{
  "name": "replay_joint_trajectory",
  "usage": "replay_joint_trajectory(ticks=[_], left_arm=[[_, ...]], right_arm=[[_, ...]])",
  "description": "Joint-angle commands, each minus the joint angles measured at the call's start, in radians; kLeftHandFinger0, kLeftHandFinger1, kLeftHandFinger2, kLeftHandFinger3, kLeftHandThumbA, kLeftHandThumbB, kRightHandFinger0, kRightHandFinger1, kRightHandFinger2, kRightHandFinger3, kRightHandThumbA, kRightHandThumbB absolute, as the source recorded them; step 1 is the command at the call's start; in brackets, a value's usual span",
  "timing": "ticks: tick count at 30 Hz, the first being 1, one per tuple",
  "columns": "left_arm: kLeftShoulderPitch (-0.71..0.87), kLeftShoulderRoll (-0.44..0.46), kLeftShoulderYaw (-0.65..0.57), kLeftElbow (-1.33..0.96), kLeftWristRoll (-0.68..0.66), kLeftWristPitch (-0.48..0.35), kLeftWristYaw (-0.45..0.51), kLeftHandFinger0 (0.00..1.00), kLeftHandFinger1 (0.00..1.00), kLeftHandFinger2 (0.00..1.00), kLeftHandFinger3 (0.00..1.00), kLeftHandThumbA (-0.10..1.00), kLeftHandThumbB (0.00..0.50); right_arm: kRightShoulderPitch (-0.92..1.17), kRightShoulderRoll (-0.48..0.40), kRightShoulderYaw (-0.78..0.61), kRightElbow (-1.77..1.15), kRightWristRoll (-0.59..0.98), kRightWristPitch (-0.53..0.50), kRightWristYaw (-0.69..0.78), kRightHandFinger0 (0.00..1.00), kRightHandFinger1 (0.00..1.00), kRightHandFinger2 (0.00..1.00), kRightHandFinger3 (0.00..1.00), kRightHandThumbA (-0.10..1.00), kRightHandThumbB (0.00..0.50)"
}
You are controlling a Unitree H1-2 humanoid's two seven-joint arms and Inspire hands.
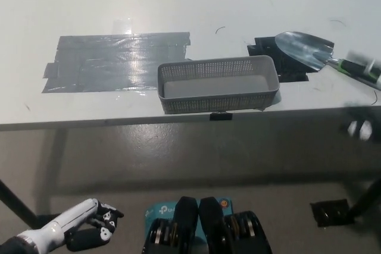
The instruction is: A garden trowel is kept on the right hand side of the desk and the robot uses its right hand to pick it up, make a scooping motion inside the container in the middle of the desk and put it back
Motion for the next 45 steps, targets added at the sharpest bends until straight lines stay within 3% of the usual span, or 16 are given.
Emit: replay_joint_trajectory(ticks=[1,6,10,12,15,17,20,25,27,31,36,37,39,45], left_arm=[[0.008,0.014,0.011,-0.035,0.022,0.021,-0.023,0.73,0.71,0.80,1.00,1.00,0.352],[0.013,0.012,0.014,-0.039,0.045,0.021,-0.035,0.74,0.71,0.79,1.00,1.00,0.382],[0.009,0.011,0.022,-0.040,0.051,0.021,-0.049,0.76,0.71,0.79,1.00,1.00,0.370],[0.012,0.004,0.032,-0.037,0.047,0.021,-0.056,0.77,0.73,0.80,1.00,1.00,0.369],[0.015,0.002,0.031,-0.039,0.054,0.021,-0.054,0.73,0.71,0.80,1.00,1.00,0.358],[0.016,0.004,0.029,-0.036,0.056,0.021,-0.059,0.72,0.71,0.80,1.00,1.00,0.375],[0.013,-0.001,0.031,-0.034,0.056,0.021,-0.067,0.73,0.71,0.79,1.00,1.00,0.386],[0.000,-0.002,0.034,-0.035,0.075,0.021,-0.093,0.76,0.73,0.80,1.00,1.00,0.386],[-0.007,0.004,0.028,-0.032,0.086,0.021,-0.105,0.82,0.74,0.81,1.00,1.00,0.397],[-0.005,0.001,0.040,-0.035,0.081,0.021,-0.115,0.77,0.71,0.80,1.00,1.00,0.406],[-0.001,-0.008,0.047,-0.032,0.077,0.021,-0.123,0.76,0.73,0.83,1.00,1.00,0.405],[0.002,-0.009,0.049,-0.033,0.075,0.021,-0.124,0.76,0.72,0.83,1.00,1.00,0.408],[0.005,-0.006,0.049,-0.036,0.081,0.021,-0.124,0.74,0.71,0.82,0.98,1.00,0.423],[0.000,0.001,0.054,-0.048,0.086,0.021,-0.140,0.77,0.71,0.81,0.94,1.00,0.380]], right_arm=[[-0.132,-0.039,-0.028,0.104,-0.098,-0.054,-0.064,1.00,1.00,1.00,1.00,0.92,0.321],[-0.266,-0.035,-0.017,0.254,-0.152,-0.058,-0.088,1.00,1.00,1.00,1.00,0.89,0.295],[-0.325,-0.024,0.005,0.337,-0.201,-0.040,-0.098,1.00,1.00,1.00,1.00,0.90,0.314],[-0.378,-0.007,0.035,0.463,-0.214,-0.078,-0.110,1.00,1.00,1.00,1.00,0.88,0.333],[-0.440,0.008,0.074,0.597,-0.222,-0.129,-0.111,1.00,1.00,1.00,1.00,0.86,0.322],[-0.490,0.025,0.117,0.696,-0.244,-0.159,-0.110,1.00,1.00,1.00,1.00,0.88,0.349],[-0.517,0.035,0.140,0.749,-0.250,-0.183,-0.123,1.00,1.00,1.00,1.00,0.89,0.364],[-0.535,0.073,0.183,0.837,-0.256,-0.189,-0.107,1.00,1.00,1.00,1.00,0.87,0.340],[-0.546,0.083,0.205,0.923,-0.264,-0.214,-0.117,1.00,1.00,1.00,1.00,0.87,0.344],[-0.563,0.090,0.235,1.031,-0.276,-0.250,-0.136,1.00,1.00,1.00,1.00,0.81,0.318],[-0.590,0.090,0.272,1.181,-0.292,-0.261,-0.137,1.00,1.00,1.00,1.00,0.86,0.354],[-0.596,0.090,0.278,1.214,-0.293,-0.270,-0.143,1.00,1.00,1.00,1.00,0.86,0.346],[-0.596,0.080,0.294,1.257,-0.303,-0.265,-0.143,1.00,1.00,1.00,1.00,0.77,0.282],[-0.602,0.059,0.303,1.323,-0.301,-0.278,-0.159,1.00,1.00,1.00,1.00,0.69,0.274]])
